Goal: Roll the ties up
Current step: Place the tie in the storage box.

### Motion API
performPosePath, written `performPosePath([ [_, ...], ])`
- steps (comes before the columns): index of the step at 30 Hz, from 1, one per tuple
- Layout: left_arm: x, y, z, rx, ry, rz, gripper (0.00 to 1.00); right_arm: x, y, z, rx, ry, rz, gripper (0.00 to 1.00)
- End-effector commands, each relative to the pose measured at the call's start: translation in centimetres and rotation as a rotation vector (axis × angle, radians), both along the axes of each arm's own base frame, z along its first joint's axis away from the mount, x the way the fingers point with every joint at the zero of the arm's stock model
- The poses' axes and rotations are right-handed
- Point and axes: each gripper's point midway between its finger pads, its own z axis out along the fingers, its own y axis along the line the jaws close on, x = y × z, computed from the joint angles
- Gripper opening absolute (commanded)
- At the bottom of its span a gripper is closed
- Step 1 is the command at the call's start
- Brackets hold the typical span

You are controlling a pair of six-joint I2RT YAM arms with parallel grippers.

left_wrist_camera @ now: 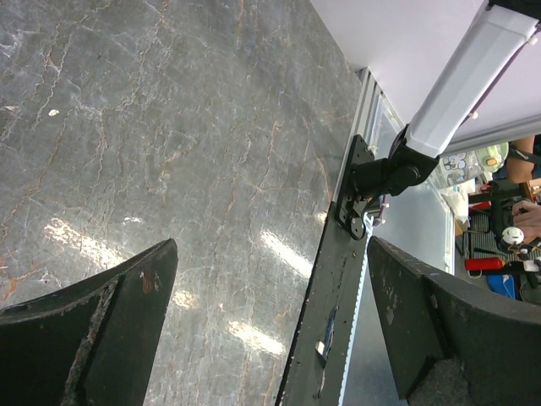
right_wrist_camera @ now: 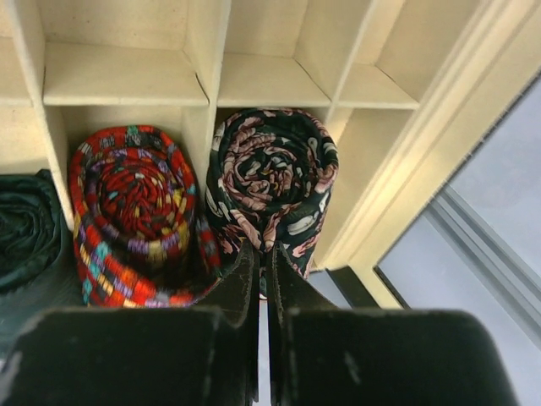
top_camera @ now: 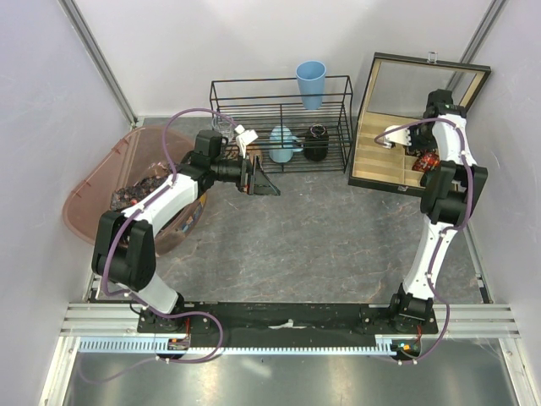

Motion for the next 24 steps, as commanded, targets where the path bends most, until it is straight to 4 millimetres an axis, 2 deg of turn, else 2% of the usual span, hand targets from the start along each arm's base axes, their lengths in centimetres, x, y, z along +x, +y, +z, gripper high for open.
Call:
performPosePath([
  [1,0.8,-0.1,1.1,-0.015,-0.025,0.002,0.99,-0.3,-0.3,-1.7,0.009,0.061,0.008,0.00],
  [8,0.7,0.0,0.9,-0.014,-0.016,0.003,0.99,0.9,-0.6,-2.6,0.007,0.047,-0.008,0.00],
  [20,0.5,0.1,0.1,0.001,0.005,0.001,0.99,1.6,-0.3,-4.9,0.021,0.057,-0.002,0.00],
  [23,0.9,0.3,0.2,0.013,-0.007,0.017,0.99,1.4,-0.2,-4.7,0.018,0.057,0.007,0.02],
  [24,0.9,0.3,0.3,0.016,-0.016,0.020,0.99,1.4,-0.2,-4.0,0.014,0.045,0.010,0.04],
])
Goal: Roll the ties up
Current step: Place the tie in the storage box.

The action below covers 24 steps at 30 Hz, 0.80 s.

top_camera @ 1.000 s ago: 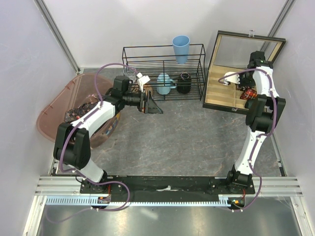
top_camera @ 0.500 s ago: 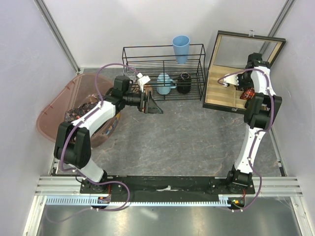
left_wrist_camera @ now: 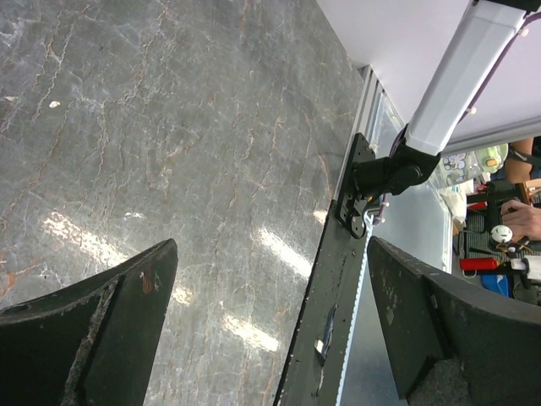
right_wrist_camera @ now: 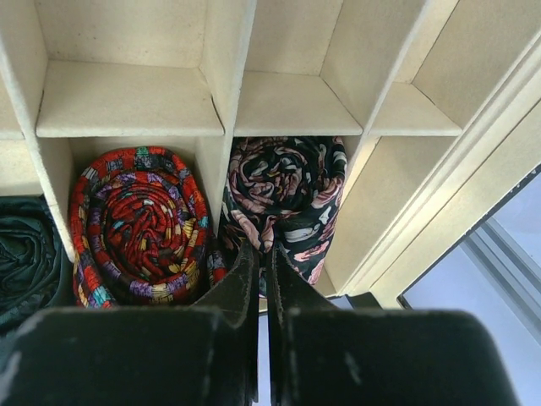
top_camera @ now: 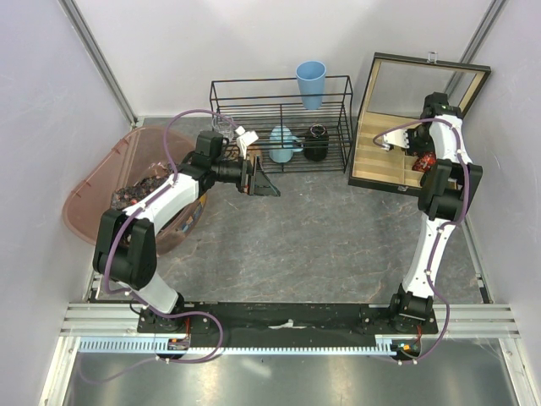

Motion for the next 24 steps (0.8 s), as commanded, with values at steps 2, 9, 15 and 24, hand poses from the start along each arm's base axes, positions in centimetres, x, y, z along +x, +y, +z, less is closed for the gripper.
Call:
performPosePath([
  [2,1.0,0.4,1.1,0.012,-0.050,0.025,0.99,1.0,0.3,-0.3,0.015,-0.051,0.018,0.13],
  [9,1.2,0.5,2.1,0.012,-0.104,0.034,0.99,1.5,0.7,3.8,0.040,-0.149,-0.007,0.40],
  [15,1.2,1.0,2.8,0.026,-0.175,0.063,0.99,0.5,2.1,7.9,0.084,-0.218,0.002,0.49],
  [24,2.4,3.4,4.1,0.162,-0.289,0.202,0.99,0.1,4.6,17.4,0.260,-0.454,-0.083,0.71],
])
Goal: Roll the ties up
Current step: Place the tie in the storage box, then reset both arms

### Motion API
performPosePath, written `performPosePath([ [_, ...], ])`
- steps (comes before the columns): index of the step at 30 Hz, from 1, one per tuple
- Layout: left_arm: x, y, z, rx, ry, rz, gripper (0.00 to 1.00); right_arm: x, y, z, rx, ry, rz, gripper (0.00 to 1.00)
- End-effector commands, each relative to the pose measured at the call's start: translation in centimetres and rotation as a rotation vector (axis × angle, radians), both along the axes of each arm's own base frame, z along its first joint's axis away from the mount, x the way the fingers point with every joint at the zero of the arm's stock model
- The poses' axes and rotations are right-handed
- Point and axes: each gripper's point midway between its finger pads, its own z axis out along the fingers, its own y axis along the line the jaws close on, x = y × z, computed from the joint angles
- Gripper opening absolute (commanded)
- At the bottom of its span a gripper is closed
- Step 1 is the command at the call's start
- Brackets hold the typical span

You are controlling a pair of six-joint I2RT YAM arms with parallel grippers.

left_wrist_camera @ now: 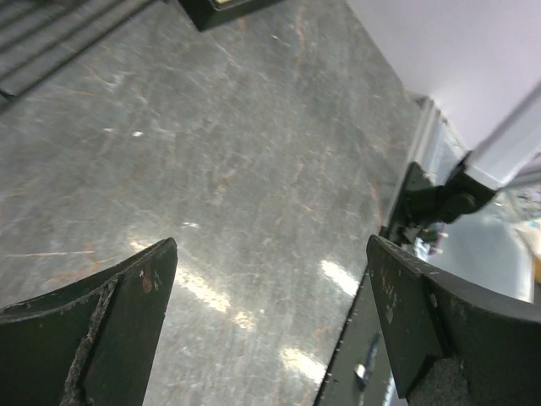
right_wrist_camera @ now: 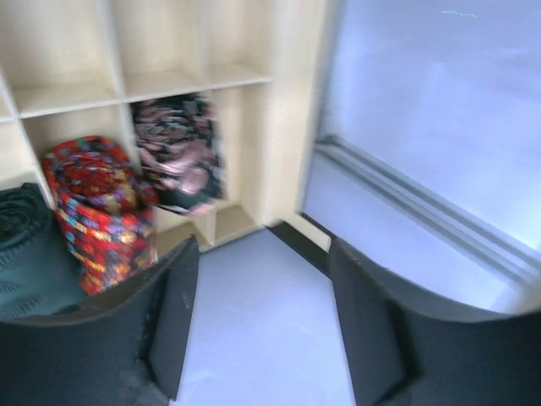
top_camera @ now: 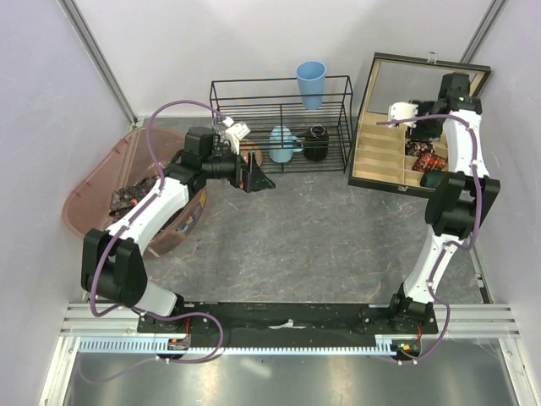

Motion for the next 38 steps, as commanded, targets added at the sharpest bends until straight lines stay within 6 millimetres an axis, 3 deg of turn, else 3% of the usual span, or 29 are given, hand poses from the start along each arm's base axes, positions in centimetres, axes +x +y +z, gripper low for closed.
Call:
performPosePath([
  [1,1.2,2.0,1.6,0.103,-0.127,0.087,0.99,-0.1,2.6,8.4,0.205,-0.218,-0.077,0.75],
  [4,2.0,3.5,3.2,0.156,-0.222,0.172,0.99,0.0,3.5,12.9,0.348,-0.350,-0.162,0.87],
  [6,2.3,4.8,4.7,0.194,-0.287,0.232,0.99,-0.5,4.4,14.8,0.508,-0.381,-0.263,0.97],
  [7,2.3,5.0,5.1,0.212,-0.305,0.229,0.99,-1.2,5.0,16.1,0.564,-0.394,-0.281,0.98],
  [8,2.5,5.3,6.7,0.241,-0.379,0.210,0.99,-1.6,6.0,16.1,0.686,-0.376,-0.343,0.98],
  [11,2.7,6.1,7.7,0.326,-0.381,0.181,0.99,-3.9,8.6,18.2,0.896,-0.371,-0.384,0.98],
  [12,3.0,6.0,7.1,0.343,-0.352,0.157,0.99,-4.7,9.3,15.9,0.949,-0.307,-0.420,0.98],
  [13,2.5,6.0,7.3,0.362,-0.327,0.139,0.99,-6.0,10.2,16.9,1.011,-0.306,-0.432,0.98],
  [14,2.6,6.1,7.1,0.369,-0.311,0.139,0.99,-6.8,11.2,16.3,1.058,-0.267,-0.433,0.98],
  [15,2.6,6.2,6.7,0.385,-0.295,0.142,0.99,-7.9,12.9,13.5,1.131,-0.154,-0.480,0.98],
  [17,2.5,6.5,5.3,0.402,-0.247,0.151,0.99,-9.8,14.5,12.4,1.177,-0.110,-0.532,0.98],
  [18,2.5,6.5,4.7,0.406,-0.227,0.158,0.99,-11.2,15.8,8.2,1.191,-0.006,-0.611,0.98],
  [20,2.3,6.4,3.2,0.392,-0.156,0.193,0.99,-13.2,16.8,6.6,1.204,-0.007,-0.635,0.98],
  [21,2.1,6.5,2.5,0.399,-0.132,0.207,0.99,-15.2,17.8,4.1,1.192,0.034,-0.660,0.98],
  [22,1.6,6.8,0.8,0.409,-0.078,0.227,1.00,-16.1,18.2,2.9,1.187,0.044,-0.677,0.98],
  [23,1.6,6.8,0.1,0.417,-0.074,0.239,0.99,-17.3,18.4,0.2,1.162,0.067,-0.713,0.98],
  [24,1.7,7.4,-0.7,0.443,-0.073,0.264,1.00,-18.2,19.1,-0.1,1.150,0.061,-0.708,0.98],
  [25,0.9,7.6,-2.5,0.455,-0.017,0.281,1.00,-18.7,18.7,-1.3,1.122,0.054,-0.757,0.98],
  [26,0.5,7.7,-2.8,0.461,-0.018,0.283,0.99,-19.7,18.6,-3.3,1.097,0.088,-0.797,0.98],
  [28,-0.2,8.2,-4.7,0.501,-0.008,0.304,0.99,-20.3,18.0,-4.8,1.061,0.085,-0.861,0.98],
  [32,-1.3,8.8,-6.1,0.560,-0.053,0.328,1.00,-21.2,18.1,-6.7,1.048,0.143,-0.914,0.99],
  [35,-2.0,9.3,-6.3,0.566,-0.056,0.339,1.00,-21.3,18.5,-7.1,1.062,0.167,-0.931,0.98],
  [38,-1.8,9.7,-5.4,0.568,-0.099,0.353,0.99,-20.5,19.0,-6.0,1.088,0.163,-0.908,0.98],
])
